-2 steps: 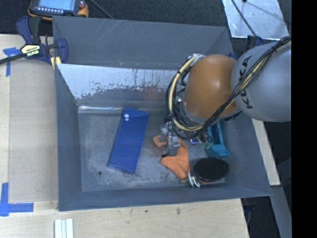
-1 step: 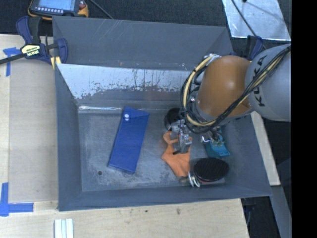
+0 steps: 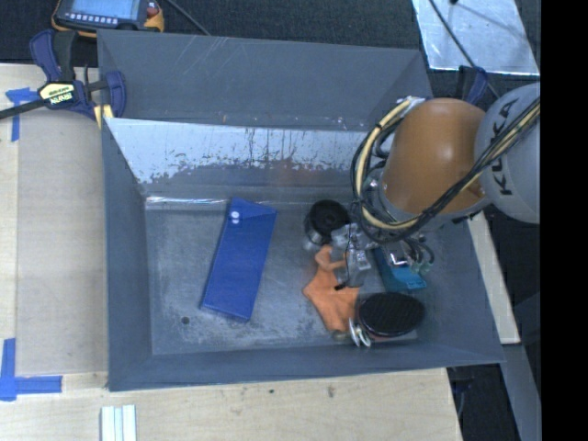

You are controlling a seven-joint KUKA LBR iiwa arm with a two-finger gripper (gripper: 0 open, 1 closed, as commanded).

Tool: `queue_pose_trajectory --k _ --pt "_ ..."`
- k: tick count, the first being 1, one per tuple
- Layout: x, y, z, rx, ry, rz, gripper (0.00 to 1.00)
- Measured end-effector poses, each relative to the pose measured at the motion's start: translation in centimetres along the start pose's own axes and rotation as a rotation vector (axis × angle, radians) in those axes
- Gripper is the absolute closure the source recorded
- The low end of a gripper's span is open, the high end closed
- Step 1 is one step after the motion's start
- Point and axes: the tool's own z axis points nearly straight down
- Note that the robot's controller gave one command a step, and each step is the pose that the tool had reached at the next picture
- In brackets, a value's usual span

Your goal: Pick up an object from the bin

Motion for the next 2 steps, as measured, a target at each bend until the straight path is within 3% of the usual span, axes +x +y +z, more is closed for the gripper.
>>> queue_pose_trajectory --k 1,2 --pt "1.9 -0.8 -1.1 0.005 -0.029 -0.067 1.00" --pt "4.4 -1.4 3.7 0.003 -0.016 -0.238 1.00"
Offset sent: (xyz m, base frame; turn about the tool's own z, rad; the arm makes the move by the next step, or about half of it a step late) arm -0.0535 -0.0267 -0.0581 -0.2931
